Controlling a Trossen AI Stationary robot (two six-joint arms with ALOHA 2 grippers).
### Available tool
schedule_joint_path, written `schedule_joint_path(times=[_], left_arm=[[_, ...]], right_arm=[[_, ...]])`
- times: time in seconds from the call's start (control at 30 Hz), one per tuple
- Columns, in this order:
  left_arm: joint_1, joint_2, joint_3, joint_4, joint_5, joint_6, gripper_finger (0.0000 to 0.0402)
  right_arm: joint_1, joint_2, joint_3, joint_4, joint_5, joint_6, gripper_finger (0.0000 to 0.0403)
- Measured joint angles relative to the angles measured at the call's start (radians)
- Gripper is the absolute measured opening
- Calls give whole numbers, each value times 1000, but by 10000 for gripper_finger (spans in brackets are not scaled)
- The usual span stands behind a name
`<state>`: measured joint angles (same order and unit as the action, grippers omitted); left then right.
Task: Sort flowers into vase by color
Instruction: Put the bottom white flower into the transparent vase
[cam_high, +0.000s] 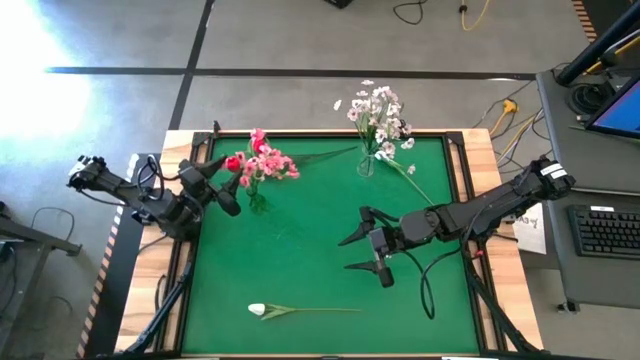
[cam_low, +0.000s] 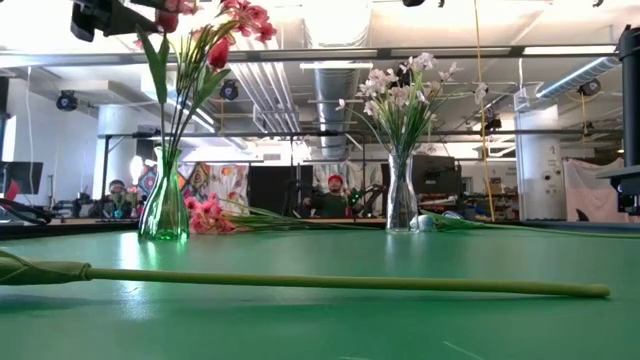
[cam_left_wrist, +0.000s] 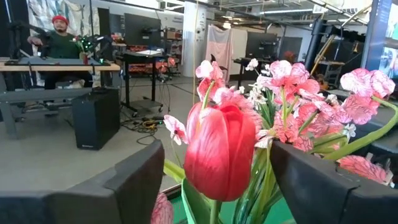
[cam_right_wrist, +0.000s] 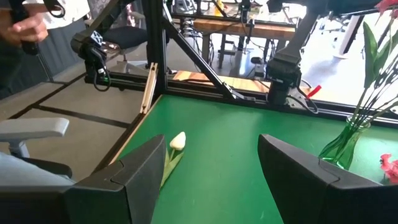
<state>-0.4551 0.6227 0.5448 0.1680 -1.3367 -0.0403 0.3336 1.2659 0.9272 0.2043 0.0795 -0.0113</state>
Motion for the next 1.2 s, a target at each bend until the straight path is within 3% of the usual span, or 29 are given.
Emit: schedule_joint_path(times=[0.37, 1.2], left_arm=[[-2, 36, 107, -35, 1, 4, 293], [-5, 284, 556, -423, 30, 5, 293]], right_arm=[[0, 0, 0, 1, 0, 0, 247], [0, 0, 0, 1, 0, 20, 247]])
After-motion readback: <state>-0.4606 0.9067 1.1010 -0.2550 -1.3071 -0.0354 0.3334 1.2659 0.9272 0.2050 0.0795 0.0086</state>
